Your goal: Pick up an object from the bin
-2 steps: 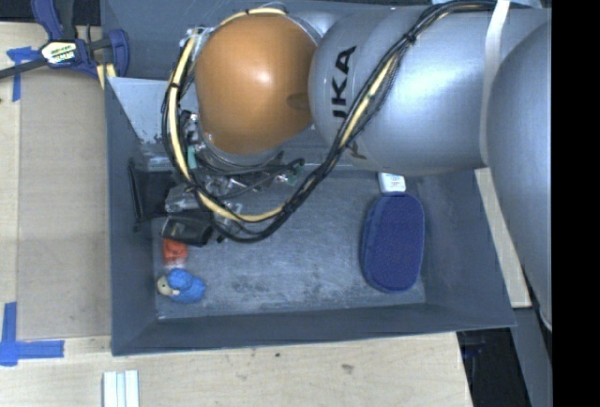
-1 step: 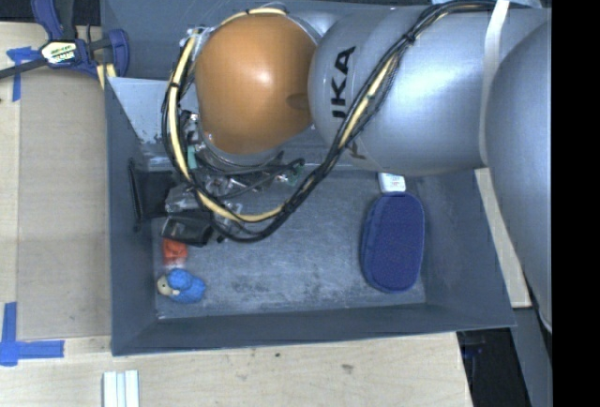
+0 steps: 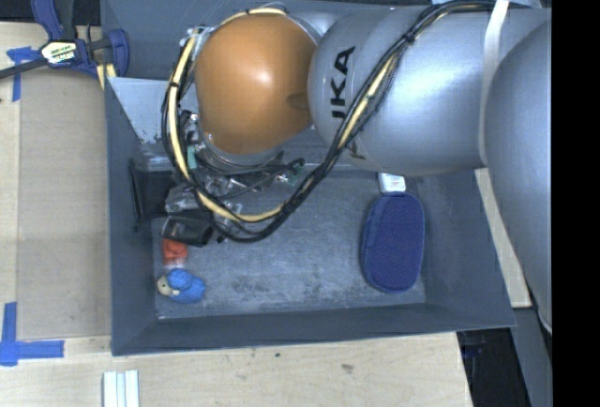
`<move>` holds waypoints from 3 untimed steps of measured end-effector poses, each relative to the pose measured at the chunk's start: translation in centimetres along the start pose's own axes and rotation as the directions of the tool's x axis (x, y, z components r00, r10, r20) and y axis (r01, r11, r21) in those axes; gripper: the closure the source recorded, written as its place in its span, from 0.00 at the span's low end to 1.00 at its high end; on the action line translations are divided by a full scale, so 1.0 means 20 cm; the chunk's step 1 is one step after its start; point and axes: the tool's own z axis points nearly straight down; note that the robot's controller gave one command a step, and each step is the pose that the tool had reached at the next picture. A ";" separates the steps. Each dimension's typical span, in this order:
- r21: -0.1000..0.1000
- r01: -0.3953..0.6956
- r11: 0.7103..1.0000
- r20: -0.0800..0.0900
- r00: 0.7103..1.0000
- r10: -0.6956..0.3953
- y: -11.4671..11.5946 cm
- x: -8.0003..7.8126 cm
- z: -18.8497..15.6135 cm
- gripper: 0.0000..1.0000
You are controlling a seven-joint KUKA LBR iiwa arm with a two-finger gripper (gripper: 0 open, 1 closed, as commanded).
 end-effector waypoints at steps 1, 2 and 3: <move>0.000 0.000 1.000 0.000 1.000 0.000 0.00 0.00 0.00 1.00; 0.000 -0.001 1.000 -0.001 1.000 0.001 0.00 0.00 0.00 1.00; 0.000 -0.001 1.000 -0.001 1.000 0.001 0.00 0.00 0.00 1.00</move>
Offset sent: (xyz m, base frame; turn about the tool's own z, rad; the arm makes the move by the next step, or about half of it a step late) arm 0.0000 0.0000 0.0000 0.0000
